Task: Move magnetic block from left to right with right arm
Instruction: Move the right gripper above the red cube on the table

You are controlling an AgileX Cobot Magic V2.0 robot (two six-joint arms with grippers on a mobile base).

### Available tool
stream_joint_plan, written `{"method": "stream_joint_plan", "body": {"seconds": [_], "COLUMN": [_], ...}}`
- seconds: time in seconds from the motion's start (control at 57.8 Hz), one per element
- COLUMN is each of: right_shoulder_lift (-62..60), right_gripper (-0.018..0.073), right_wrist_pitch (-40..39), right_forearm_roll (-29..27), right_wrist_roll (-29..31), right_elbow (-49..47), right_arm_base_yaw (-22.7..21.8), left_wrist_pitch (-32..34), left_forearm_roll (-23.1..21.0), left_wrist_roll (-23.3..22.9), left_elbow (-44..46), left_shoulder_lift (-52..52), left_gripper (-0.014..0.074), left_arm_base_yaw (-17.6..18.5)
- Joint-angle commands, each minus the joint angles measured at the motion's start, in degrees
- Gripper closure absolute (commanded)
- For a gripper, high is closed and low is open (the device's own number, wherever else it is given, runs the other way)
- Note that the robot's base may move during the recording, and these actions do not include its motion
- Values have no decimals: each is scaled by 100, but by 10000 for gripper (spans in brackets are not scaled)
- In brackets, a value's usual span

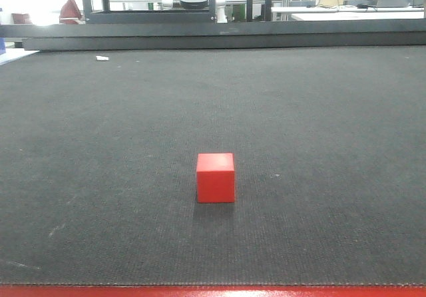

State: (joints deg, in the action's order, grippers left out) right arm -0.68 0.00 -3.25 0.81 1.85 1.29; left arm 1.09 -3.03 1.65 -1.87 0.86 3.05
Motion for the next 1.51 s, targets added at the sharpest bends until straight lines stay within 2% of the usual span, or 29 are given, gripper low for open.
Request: {"method": "stream_joint_plan", "body": {"seconds": [0.0,0.9,1.004,1.246,1.489], "right_shoulder_lift": [-116,-116,-103,565,2062], "right_gripper": [503,503,503,503,503], "right_wrist_pitch": [-507,-464,-45,1525,2057], "right_forearm_roll": [31,31,31,31,31], "right_wrist_roll": [32,32,32,32,32], "right_elbow": [-10,-63,-358,-1484,-2445], "right_arm_base_yaw": [1,1,1,1,1], "left_wrist_pitch": [501,501,501,501,501], "left_forearm_roll": [-27,-27,-27,-27,-27], "left_wrist_roll": [-34,-34,-34,-34,-34], "left_elbow": [-51,-51,-51,-51,-51], "left_shoulder_lift": [57,57,57,57,57], "left_gripper": [713,713,713,713,713], "left_arm_base_yaw": [-1,-1,-1,-1,-1]}}
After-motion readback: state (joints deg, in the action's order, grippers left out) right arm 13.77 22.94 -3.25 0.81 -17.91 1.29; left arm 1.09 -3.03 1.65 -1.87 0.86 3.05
